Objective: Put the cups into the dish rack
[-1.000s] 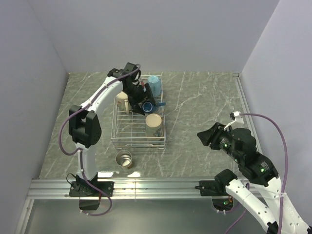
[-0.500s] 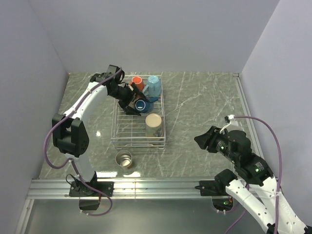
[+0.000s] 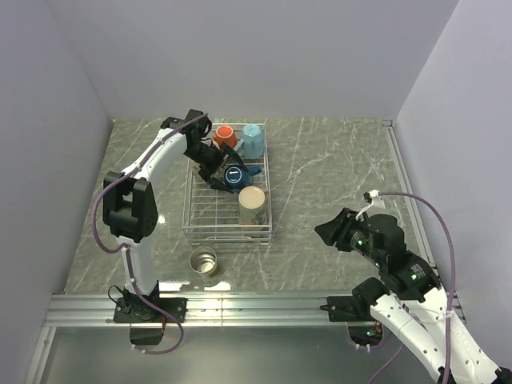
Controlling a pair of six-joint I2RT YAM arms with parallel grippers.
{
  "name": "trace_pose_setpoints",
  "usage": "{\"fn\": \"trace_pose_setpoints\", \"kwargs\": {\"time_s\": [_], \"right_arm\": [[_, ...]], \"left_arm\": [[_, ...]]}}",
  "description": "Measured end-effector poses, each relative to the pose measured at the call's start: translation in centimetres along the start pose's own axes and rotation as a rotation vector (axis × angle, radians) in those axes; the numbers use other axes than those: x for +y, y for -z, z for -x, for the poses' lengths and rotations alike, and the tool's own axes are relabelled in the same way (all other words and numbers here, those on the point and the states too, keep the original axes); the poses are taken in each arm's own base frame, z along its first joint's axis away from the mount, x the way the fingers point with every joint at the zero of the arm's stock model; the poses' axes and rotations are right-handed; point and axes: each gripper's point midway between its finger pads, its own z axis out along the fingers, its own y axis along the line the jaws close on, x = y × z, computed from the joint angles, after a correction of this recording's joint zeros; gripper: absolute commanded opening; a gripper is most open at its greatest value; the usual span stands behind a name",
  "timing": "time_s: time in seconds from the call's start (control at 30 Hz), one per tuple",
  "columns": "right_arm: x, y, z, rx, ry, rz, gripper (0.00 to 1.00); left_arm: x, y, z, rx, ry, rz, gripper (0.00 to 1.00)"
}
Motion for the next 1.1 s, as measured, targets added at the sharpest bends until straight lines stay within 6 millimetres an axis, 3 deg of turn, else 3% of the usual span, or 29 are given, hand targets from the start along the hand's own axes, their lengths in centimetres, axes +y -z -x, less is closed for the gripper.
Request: {"fn": "trace_pose_setpoints", "kwargs": {"time_s": [0.17, 0.37, 0.73, 0.8, 0.97, 1.03, 1.1], "right_arm": [[-0.5, -0.4, -0.5, 0.005, -0.013, -0.01, 0.53], [-0.3, -0.7, -0.4, -0.013, -0.025, 0.006, 0.53], [0.0, -1.0, 0.0, -0.041, -0.029, 0.032, 0.53], [-0.1, -1.1, -0.1, -0.037, -0.029, 0.032, 0.53], [0.0, -1.2, -0.3, -0.031, -0.026, 0.04, 0.53], [0.0, -1.3, -0.5, -0.026, -0.024, 0.042, 0.53], [0.0, -1.4, -0.6, -0.023, -0.023, 0.047, 0.53]], "left_arm": [[0.6, -0.2, 0.5, -0.031, 0.015, 0.048, 0.12], [1.1, -0.6, 0.9, -0.056, 0.019, 0.099, 0.37], [2.4, -1.3, 0.2, -0.04, -0.058, 0.135, 0.41], [2.9, -1.4, 0.1, -0.041, -0.091, 0.141, 0.48], [3.9, -1.6, 0.2, -0.052, -0.154, 0.148, 0.53], [4.2, -1.7, 0.2, -0.055, -0.171, 0.152, 0.67], [4.4, -1.7, 0.3, -0.057, -0.187, 0.153, 0.69]]}}
